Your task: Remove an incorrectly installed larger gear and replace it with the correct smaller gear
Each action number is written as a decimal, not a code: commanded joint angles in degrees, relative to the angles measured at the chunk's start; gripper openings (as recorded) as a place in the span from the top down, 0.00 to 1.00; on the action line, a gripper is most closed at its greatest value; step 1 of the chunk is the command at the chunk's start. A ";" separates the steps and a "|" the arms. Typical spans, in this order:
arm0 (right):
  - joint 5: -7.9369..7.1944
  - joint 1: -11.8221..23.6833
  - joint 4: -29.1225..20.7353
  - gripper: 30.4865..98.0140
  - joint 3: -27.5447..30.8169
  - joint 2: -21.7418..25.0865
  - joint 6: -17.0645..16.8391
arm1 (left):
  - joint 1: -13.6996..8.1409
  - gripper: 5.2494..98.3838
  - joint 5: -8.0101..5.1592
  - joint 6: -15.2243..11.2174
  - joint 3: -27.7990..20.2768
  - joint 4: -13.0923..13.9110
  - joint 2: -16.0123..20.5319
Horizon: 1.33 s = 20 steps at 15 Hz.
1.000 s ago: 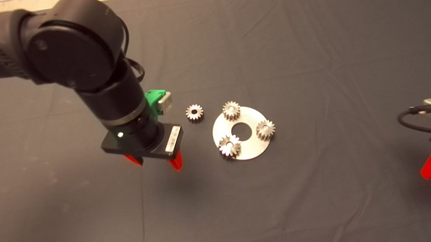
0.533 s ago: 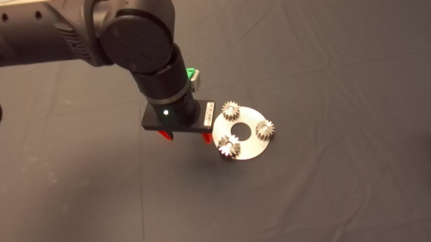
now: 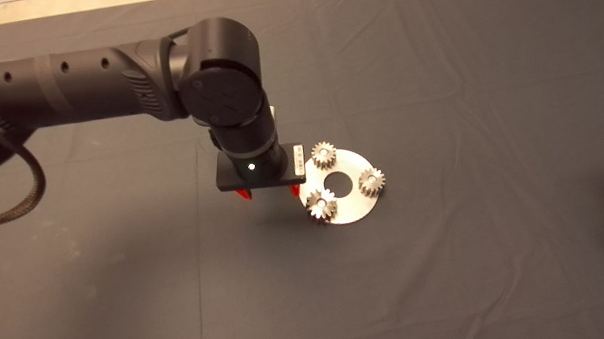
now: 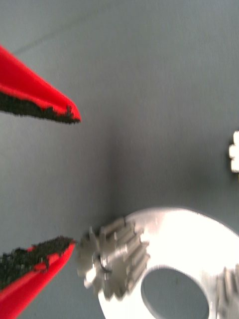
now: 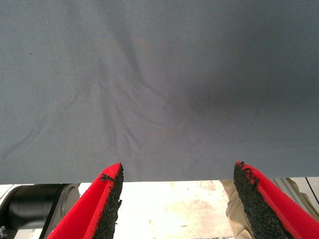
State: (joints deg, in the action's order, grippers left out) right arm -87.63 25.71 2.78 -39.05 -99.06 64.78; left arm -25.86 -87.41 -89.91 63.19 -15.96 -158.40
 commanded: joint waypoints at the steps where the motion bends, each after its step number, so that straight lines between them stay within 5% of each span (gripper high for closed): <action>1: -0.18 0.84 1.18 0.58 0.21 0.39 -1.02 | -0.33 0.45 -2.24 -1.64 4.78 -1.80 -7.26; 3: -0.09 0.84 1.18 0.58 0.22 0.40 -1.15 | -0.33 0.46 -1.66 -2.36 7.13 -1.80 -10.61; 5: -0.09 0.92 1.26 0.58 0.21 0.22 -1.23 | -0.33 0.51 0.39 -2.56 7.72 -1.80 -11.19; 7: -0.09 0.92 1.26 0.58 0.21 0.04 -1.32 | -0.33 0.51 -0.37 -2.40 7.54 -1.80 -11.19; 9: -0.09 0.92 1.35 0.58 0.30 0.04 -1.23 | -0.33 0.51 -3.19 -2.30 7.10 -1.80 -11.19; 14: -0.09 0.92 1.26 0.58 0.30 -0.33 -1.23 | -0.04 0.42 -3.03 -1.94 6.40 -2.01 -11.11; 20: -0.09 0.92 1.09 0.58 0.43 -1.01 -1.15 | 3.62 0.31 -3.03 -1.94 6.75 -5.26 -11.02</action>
State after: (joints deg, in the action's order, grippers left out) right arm -87.59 25.73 2.80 -39.02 -100.16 63.85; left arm -23.74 -87.39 -92.06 70.36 -18.30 -169.35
